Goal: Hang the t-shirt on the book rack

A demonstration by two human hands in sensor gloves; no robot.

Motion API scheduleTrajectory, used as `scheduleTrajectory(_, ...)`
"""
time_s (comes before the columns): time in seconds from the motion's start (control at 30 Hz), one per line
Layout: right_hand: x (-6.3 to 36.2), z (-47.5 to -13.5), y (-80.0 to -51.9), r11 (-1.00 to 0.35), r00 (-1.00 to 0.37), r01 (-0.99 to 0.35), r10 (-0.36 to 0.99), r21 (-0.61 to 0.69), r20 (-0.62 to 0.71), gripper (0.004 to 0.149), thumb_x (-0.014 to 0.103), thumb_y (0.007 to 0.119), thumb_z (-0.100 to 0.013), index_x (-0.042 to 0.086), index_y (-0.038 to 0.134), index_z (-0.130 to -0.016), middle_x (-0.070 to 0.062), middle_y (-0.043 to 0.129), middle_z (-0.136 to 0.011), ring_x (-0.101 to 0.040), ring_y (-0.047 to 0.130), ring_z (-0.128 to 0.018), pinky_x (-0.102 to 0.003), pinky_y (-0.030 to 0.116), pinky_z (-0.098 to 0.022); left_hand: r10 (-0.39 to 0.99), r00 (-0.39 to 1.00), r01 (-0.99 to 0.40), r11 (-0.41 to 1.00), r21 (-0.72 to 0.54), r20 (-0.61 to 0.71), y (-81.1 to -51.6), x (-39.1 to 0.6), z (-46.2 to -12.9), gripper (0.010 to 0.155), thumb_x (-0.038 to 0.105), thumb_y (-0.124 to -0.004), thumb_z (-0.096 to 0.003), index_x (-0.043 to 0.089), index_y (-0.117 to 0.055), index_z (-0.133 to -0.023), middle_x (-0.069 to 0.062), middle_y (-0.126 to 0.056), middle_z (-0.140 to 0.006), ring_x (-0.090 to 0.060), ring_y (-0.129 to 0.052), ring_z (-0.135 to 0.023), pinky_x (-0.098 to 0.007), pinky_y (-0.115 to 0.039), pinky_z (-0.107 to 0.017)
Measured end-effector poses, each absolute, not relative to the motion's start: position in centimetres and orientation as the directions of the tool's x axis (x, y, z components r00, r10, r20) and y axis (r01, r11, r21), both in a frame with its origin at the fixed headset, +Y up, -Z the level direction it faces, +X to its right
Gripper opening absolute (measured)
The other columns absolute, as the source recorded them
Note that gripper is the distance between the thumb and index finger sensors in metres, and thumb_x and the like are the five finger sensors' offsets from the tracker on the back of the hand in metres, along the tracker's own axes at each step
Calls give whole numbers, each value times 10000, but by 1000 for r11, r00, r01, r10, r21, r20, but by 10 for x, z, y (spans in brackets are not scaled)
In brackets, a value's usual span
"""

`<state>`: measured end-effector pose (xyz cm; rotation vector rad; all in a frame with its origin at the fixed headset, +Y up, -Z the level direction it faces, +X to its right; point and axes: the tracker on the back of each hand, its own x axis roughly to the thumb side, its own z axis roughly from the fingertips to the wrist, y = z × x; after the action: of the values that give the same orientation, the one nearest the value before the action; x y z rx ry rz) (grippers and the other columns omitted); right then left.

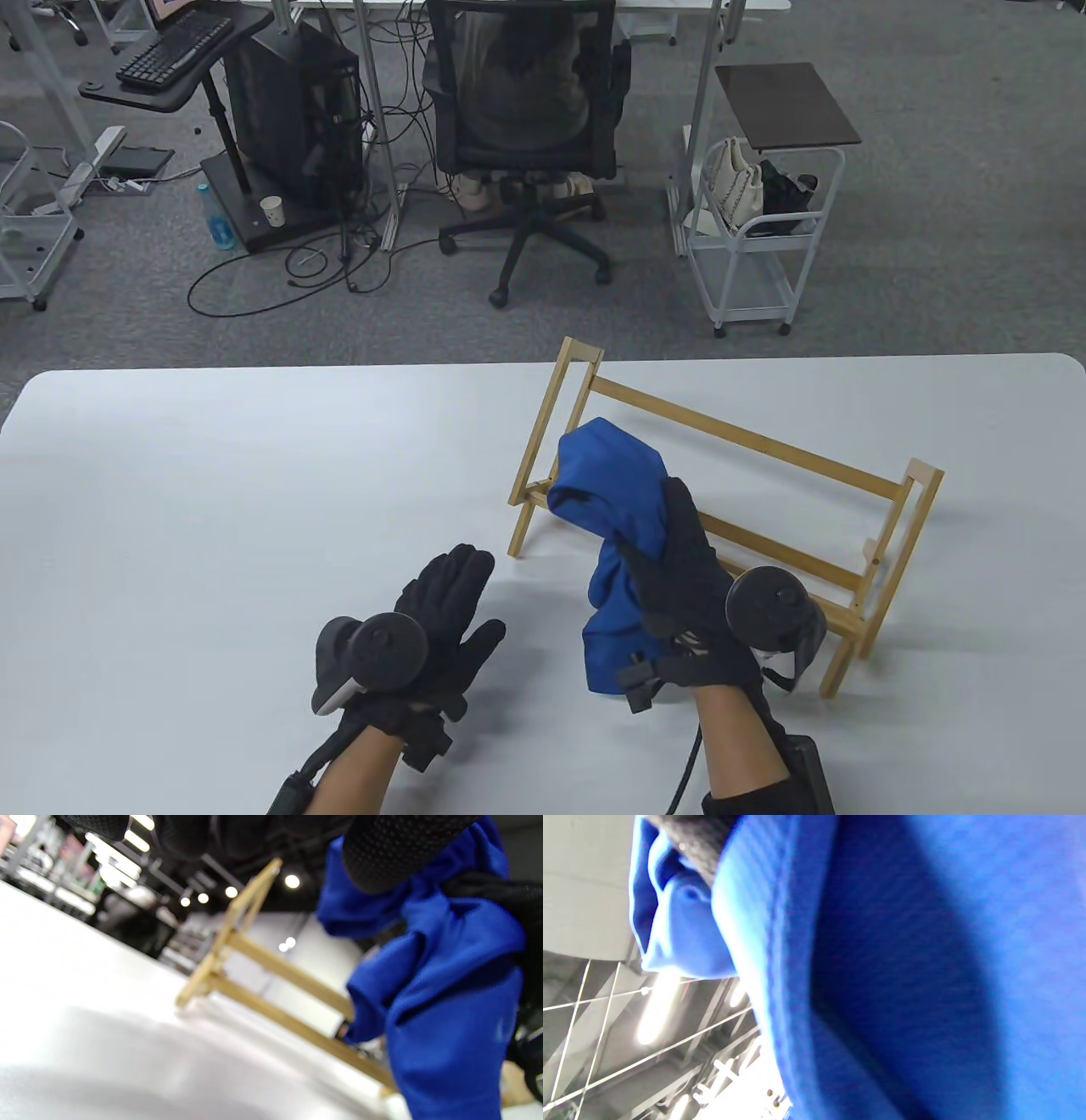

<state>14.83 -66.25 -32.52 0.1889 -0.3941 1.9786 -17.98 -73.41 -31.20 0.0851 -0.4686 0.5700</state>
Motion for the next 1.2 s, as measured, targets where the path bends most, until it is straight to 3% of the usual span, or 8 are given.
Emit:
scheduleTrajectory(0.37, 174, -336, -639, -358, -421, -891, 882, -279, 213, 728, 316, 815, -576, 278, 335, -1123, -169, 558, -1080, -433, 812, -823, -540, 756, -575, 451, 794, -478, 878, -40, 409, -737, -183, -314, 737, 602, -683, -589, 391, -265, -1159, -108, -348, -1252, -456, -403, -1141, -689, -433, -751)
scheduleTrajectory(0.67, 210, -347, -621, -356, -406, -847, 912, -395, 48, 740, 322, 804, -586, 280, 298, -1125, -165, 531, -1095, -435, 794, -839, -543, 742, -588, 441, 817, -458, 888, -46, 371, -741, -189, -318, 751, 621, -674, -586, 390, -247, -1159, -109, -326, -1256, -460, -369, -1144, -694, -409, -750)
scheduleTrajectory(0.9, 234, -362, -623, -404, -396, -791, 911, -460, -118, 739, 321, 795, -594, 274, 288, -1129, -169, 520, -1100, -442, 786, -842, -545, 738, -593, 428, 830, -441, 896, -50, 358, -741, -189, -317, 758, 628, -672, -584, 390, -238, -1159, -104, -316, -1257, -463, -359, -1143, -696, -404, -748)
scheduleTrajectory(1.2, 250, -379, -631, -469, -404, -735, 883, -489, -240, 731, 309, 794, -594, 278, 296, -1129, -183, 511, -1101, -449, 784, -852, -556, 744, -612, 425, 844, -432, 900, -54, 328, -744, -193, -320, 761, 631, -669, -585, 389, -230, -1159, -107, -309, -1257, -464, -355, -1142, -697, -402, -748)
